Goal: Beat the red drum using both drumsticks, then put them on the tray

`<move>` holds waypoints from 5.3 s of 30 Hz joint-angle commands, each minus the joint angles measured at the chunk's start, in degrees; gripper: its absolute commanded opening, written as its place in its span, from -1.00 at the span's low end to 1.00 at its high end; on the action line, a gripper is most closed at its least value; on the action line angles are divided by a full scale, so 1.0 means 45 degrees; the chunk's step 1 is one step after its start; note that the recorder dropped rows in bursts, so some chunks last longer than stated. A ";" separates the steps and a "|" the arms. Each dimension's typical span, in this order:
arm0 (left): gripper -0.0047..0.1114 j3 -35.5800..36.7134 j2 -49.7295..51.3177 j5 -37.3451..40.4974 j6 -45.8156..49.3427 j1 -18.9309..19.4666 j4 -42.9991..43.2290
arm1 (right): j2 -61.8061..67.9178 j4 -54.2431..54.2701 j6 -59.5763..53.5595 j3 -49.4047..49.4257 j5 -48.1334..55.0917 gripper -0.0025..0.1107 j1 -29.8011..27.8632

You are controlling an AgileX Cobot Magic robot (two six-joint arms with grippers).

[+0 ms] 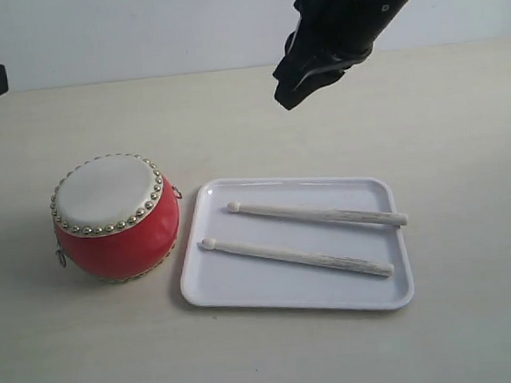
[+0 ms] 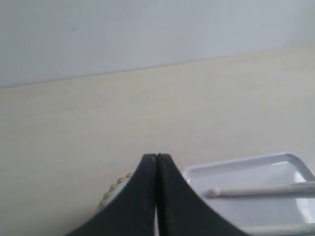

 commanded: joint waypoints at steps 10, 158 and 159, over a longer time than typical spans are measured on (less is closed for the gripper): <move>-0.92 0.0044 -0.1077 0.0160 -0.1324 0.2422 0.1816 | -0.3766 0.3657 -0.2610 0.3831 -0.5824 -0.96 -0.0132; -0.92 0.8391 -1.2558 0.1623 -1.1829 0.4045 1.1332 | -2.2228 -0.5884 0.7745 1.8687 -1.0583 -0.96 -0.5976; -0.92 0.8391 -1.2558 0.1623 -1.1829 0.4045 1.1332 | -2.2228 -0.5953 0.7856 1.8687 -1.0463 -0.96 -0.6106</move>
